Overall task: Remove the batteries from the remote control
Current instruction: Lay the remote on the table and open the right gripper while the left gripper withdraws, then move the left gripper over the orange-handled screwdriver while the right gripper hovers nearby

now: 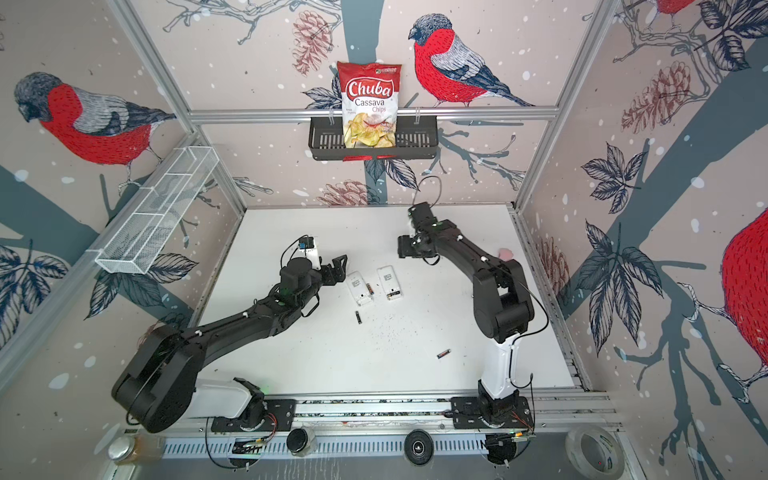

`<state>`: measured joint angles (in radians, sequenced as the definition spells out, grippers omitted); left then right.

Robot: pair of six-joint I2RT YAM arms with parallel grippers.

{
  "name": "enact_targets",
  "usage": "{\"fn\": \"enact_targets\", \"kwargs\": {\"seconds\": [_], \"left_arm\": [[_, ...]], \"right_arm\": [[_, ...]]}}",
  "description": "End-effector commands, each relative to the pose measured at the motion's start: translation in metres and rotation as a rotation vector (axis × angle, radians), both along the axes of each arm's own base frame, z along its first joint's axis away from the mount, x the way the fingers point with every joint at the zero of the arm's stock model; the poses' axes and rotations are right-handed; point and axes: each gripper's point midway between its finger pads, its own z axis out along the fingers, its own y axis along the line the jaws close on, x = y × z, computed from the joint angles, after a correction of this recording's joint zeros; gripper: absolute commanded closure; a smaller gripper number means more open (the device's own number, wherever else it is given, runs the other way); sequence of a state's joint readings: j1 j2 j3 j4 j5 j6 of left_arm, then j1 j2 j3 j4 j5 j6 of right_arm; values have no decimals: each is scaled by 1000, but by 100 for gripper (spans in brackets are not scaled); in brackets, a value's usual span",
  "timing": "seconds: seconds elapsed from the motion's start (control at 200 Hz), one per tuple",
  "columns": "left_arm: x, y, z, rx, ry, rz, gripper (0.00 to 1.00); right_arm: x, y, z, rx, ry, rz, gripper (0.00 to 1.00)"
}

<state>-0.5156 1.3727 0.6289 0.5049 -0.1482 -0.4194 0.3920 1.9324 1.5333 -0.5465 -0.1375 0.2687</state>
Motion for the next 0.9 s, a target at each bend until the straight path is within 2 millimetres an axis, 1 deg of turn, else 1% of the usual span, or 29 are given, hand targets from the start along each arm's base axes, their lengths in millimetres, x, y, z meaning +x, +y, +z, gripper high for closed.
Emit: {"fn": "enact_targets", "kwargs": {"seconds": [0.0, 0.075, 0.155, 0.25, 0.285, 0.365, 0.385, 0.4, 0.41, 0.445, 0.485, 0.52, 0.63, 0.715, 0.801, 0.891], "left_arm": [[2, -5, 6, -4, -19, -24, 8], [7, -11, 9, 16, -23, -49, 9], [15, -23, 11, 34, -22, -94, 10], [22, -52, 13, 36, -17, -229, 11], [25, -63, 12, 30, -8, -279, 11], [33, -89, 8, 20, 26, -386, 11], [34, -96, 8, 16, 34, -418, 11], [33, -100, -1, 20, 62, -440, 12], [37, -104, 4, 15, 56, -453, 12], [41, -114, 3, 13, 71, -491, 14], [44, -124, -5, 11, 96, -528, 15], [48, -132, -7, 10, 104, -556, 16], [60, -147, -15, 36, 120, -605, 20], [70, -157, -20, 69, 125, -637, 22], [79, -168, -27, 128, 128, -668, 25], [87, -177, -35, 183, 132, -706, 26]], "right_arm": [[13, -27, -3, 67, 18, -90, 35], [20, -47, -2, 94, 1, -149, 34], [24, -66, 7, 159, -30, -207, 33], [27, -89, 15, 234, -65, -273, 33], [28, -97, 20, 258, -83, -291, 33], [26, -111, 23, 296, -108, -326, 33], [26, -113, 25, 303, -117, -329, 33], [26, -114, 26, 309, -122, -332, 33], [25, -115, 26, 313, -125, -333, 33], [25, -119, 28, 326, -139, -339, 33], [23, -123, 29, 341, -149, -347, 33], [22, -127, 30, 355, -160, -357, 33], [16, -138, 34, 420, -198, -383, 32], [10, -142, 35, 461, -220, -398, 32], [5, -141, 38, 490, -235, -395, 32], [-1, -135, 41, 525, -251, -384, 32]]}}
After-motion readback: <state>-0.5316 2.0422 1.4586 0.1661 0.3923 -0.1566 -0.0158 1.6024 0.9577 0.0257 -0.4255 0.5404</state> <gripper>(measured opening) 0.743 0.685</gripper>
